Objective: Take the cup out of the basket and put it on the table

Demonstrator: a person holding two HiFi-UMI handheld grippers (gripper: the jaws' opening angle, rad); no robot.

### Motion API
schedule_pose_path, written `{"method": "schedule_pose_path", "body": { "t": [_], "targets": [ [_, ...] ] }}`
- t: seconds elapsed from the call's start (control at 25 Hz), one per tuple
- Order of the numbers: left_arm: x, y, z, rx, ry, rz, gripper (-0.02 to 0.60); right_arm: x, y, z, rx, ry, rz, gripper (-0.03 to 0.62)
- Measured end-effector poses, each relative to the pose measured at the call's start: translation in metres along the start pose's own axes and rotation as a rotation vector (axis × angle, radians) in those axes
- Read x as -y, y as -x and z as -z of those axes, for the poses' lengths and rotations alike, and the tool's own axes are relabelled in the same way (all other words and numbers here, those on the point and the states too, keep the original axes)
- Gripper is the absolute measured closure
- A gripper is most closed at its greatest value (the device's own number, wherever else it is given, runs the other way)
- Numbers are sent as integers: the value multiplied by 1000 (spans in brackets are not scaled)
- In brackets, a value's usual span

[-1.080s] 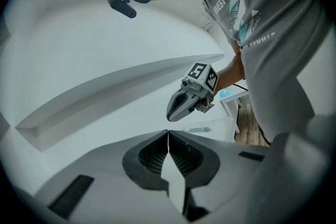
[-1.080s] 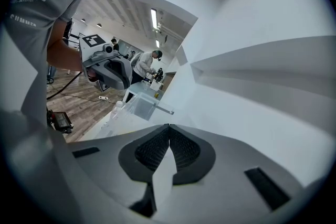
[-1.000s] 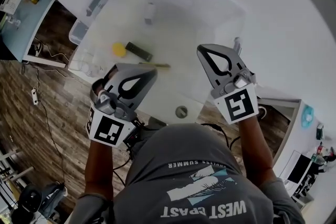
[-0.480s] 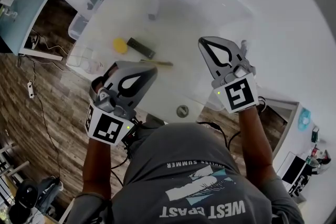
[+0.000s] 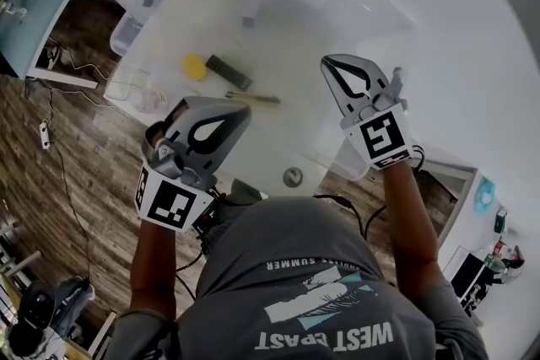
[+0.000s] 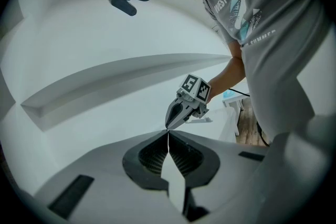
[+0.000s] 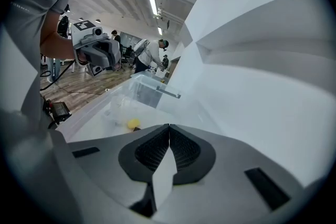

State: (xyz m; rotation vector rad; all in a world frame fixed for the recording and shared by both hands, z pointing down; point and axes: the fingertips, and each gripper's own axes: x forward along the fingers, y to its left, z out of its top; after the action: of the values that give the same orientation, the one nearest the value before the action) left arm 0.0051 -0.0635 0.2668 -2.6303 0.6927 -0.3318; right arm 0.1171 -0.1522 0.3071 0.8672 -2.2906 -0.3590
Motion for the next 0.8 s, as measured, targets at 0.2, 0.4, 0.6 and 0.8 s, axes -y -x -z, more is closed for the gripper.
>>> {"method": "schedule_pose_path", "body": {
  "t": [0.2, 0.4, 0.6, 0.8],
  "targets": [
    [0, 1, 6, -7, 13, -4, 566, 0, -9, 14, -29, -32, -12, 582],
    [-1, 3, 14, -17, 29, -9, 566, -4, -16, 25, -53, -47, -30, 582],
    [0, 2, 19, -17, 41, -10, 566, -7, -23, 37, -79, -59, -49, 582],
    [2, 1, 25, -27, 55, -6, 566, -10, -29, 47, -99, -72, -62, 582]
  ]
}}
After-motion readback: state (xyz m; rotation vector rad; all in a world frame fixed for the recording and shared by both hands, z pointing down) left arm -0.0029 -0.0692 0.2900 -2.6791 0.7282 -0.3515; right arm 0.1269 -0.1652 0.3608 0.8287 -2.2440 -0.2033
